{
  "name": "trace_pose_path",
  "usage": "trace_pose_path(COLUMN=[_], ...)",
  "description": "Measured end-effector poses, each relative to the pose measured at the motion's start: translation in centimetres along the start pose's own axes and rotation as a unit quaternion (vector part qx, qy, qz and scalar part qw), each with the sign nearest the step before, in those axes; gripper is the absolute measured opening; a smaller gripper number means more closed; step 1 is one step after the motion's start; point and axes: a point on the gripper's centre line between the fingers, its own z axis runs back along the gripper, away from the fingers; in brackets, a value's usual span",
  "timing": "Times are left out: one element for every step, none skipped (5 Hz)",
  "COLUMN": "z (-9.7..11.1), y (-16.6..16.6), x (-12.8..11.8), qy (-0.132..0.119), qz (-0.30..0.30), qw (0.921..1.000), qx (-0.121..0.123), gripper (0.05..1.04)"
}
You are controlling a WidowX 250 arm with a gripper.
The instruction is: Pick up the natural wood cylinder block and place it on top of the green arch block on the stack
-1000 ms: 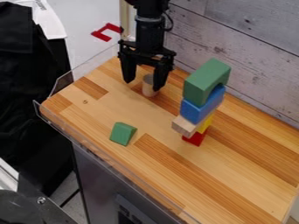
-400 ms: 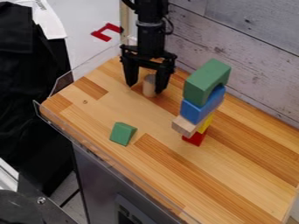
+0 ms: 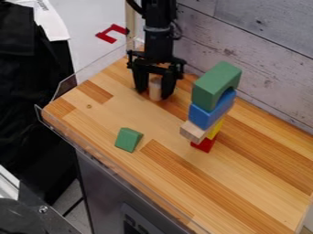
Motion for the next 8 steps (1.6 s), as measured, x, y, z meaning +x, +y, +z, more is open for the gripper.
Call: trace_pose_path(z=[-0.1, 1.0, 5.4, 9.6, 13.7, 14.9, 15.4, 15.2], y=[0.0, -0.1, -1.1, -3.4, -6.0, -8.2, -10.1, -11.9], x=[0.0, -0.9, -3.4, -6.4, -9.2, -10.0, -10.6, -10.9], qy=[-0.005, -0.016, -0.032, -0.044, -0.044, -0.041, -0.037, -0.039], qz=[0.008, 0.015, 0.01, -0.007, -0.033, -0.06, -0.074, -0.1], qw=[1.0, 0.9998, 0.9991, 0.9965, 0.9929, 0.9908, 0.9893, 0.9893], qx=[0.0, 0.005, 0.027, 0.07, 0.106, 0.114, 0.12, 0.099], gripper=[0.542, 0.542, 0.542, 0.542, 0.542, 0.542, 0.542, 0.542])
